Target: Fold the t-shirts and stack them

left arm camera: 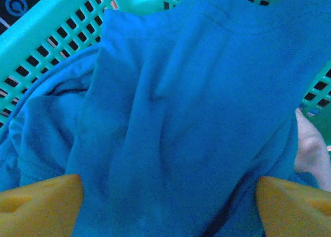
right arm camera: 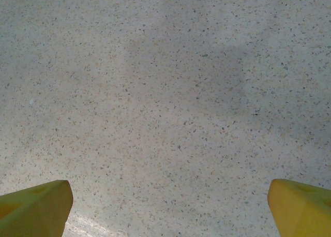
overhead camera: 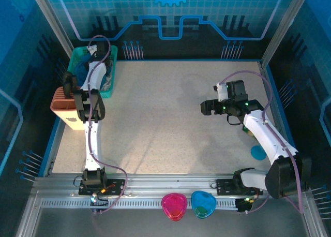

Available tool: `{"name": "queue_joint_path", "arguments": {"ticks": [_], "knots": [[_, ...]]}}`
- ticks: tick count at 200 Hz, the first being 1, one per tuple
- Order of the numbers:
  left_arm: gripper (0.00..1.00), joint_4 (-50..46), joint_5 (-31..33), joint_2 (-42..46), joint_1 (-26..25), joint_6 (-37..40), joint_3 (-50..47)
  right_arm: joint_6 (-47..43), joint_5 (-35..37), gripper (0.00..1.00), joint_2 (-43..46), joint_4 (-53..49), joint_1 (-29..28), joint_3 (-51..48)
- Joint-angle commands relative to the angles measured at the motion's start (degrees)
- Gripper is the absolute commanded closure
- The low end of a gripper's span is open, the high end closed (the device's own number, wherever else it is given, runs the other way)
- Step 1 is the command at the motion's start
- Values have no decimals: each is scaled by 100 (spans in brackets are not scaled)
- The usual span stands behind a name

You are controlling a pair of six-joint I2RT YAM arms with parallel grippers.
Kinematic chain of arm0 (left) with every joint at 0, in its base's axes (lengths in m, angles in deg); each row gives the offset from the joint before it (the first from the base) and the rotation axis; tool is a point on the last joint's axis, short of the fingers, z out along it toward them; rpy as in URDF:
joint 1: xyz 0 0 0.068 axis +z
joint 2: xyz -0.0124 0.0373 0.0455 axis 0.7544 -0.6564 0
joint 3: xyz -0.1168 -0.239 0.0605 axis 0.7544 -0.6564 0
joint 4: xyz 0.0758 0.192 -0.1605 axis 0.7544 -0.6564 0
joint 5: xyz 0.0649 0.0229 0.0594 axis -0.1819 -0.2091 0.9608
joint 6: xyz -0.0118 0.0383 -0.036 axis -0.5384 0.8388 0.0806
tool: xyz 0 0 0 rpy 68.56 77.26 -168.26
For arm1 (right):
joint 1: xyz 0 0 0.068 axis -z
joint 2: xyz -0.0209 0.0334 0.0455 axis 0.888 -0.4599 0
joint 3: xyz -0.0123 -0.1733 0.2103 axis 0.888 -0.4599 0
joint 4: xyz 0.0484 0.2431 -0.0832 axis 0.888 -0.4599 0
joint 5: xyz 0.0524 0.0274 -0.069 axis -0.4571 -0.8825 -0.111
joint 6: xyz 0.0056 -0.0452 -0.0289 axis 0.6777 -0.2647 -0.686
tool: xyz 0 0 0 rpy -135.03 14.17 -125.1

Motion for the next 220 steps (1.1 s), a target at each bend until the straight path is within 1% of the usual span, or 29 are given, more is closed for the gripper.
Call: {"name": "queue_joint_path", "arguments": {"ticks": [1,36,55,70,91,114,130,146,161,164,202,220], "knots": [[2,-146,-220,-127,177,-274,200,-58,-89,2,-57,-119,-60,174],[1,-292,-680,-320,268,-237,566,-72,-115,2,-117,-118,-60,192],[1,-468,-734,-459,276,-171,826,-72,-143,2,-156,-110,-60,198],[6,-501,-736,-470,277,-144,851,-72,-169,2,-200,-123,-60,227],[19,-538,-768,-461,277,-88,850,-59,-179,3,-202,-136,-60,243],[39,-577,-831,-461,281,7,841,-59,-169,3,-147,-147,-60,237],[57,-609,-839,-439,277,58,802,-61,-159,3,-85,-154,-60,245],[79,-588,-865,-338,277,120,701,-63,-162,3,-19,-163,-60,236],[95,-490,-881,-110,268,188,521,-56,-161,3,45,-163,-60,244],[100,-469,-883,-52,262,201,486,-59,-166,3,52,-163,-62,245],[100,-413,-913,813,203,377,289,-39,-210,3,247,-146,-60,221],[100,-357,-977,1344,157,385,34,-15,-246,3,425,-102,-60,156]]}}
